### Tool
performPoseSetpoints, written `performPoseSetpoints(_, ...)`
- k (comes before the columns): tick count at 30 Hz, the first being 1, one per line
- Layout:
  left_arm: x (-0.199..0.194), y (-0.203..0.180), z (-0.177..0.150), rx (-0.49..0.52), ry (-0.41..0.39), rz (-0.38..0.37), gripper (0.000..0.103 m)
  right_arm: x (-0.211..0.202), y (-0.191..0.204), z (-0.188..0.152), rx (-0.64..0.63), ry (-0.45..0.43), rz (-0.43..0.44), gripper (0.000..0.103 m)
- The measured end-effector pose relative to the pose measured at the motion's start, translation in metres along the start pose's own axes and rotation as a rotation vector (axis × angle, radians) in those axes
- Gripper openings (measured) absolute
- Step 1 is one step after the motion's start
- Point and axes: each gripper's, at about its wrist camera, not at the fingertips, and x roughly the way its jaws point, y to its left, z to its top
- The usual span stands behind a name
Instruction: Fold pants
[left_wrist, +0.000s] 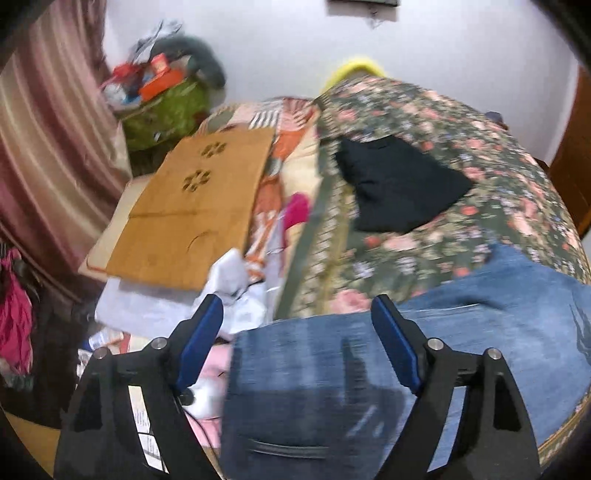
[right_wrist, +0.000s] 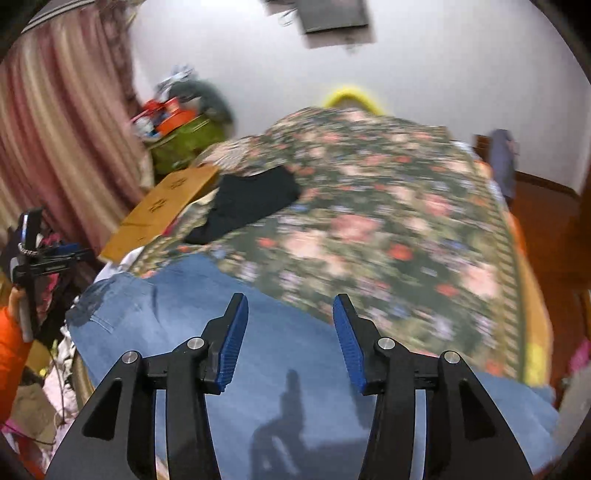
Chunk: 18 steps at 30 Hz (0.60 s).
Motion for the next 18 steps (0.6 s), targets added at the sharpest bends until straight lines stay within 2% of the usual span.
performPoseSetpoints(4,0.033,0.037,-0.012,-0.045,0.071,-0.012,0.079,0.053,0.037,0.015,-0.046,0.072,0.075,0.044)
performPoseSetpoints(5,0.040,0.043,-0.016,-0.057,0.085,-0.021,0.074,0.067,0.046,0.018,-0.056,0.090,0.091,0.044)
performPoseSetpoints(7,0.058,0.056,-0.026,-0.096,0.133,-0.078,0.068,0.090,0.062,0.024,-0.071,0.121,0.107,0.044)
performPoseSetpoints(9,0.073,0.064,-0.035,-0.126,0.192,-0.149,0.057,0.113,0.074,0.028,-0.085,0.155,0.137,0.044)
performPoseSetpoints(11,0.084,0.066,-0.044,-0.141,0.230,-0.191,0.054,0.128,0.082,0.031,-0.093,0.187,0.144,0.044)
performPoseSetpoints(13,0.088,0.068,-0.050,-0.167,0.231,-0.227,0.052,0.146,0.089,0.033,-0.104,0.220,0.140,0.044)
performPoseSetpoints(15,0.087,0.069,-0.053,-0.183,0.233,-0.282,0.038,0.159,0.091,0.033,-0.099,0.266,0.160,0.044)
performPoseSetpoints(16,0.086,0.068,-0.054,-0.189,0.237,-0.344,0.017,0.164,0.091,0.031,-0.093,0.284,0.168,0.043)
performPoseSetpoints(17,0.085,0.065,-0.056,-0.180,0.241,-0.400,0.007,0.167,0.092,0.029,-0.086,0.293,0.175,0.042)
performPoseSetpoints(18,0.082,0.062,-0.057,-0.162,0.230,-0.397,0.007,0.167,0.092,0.027,-0.084,0.293,0.181,0.037)
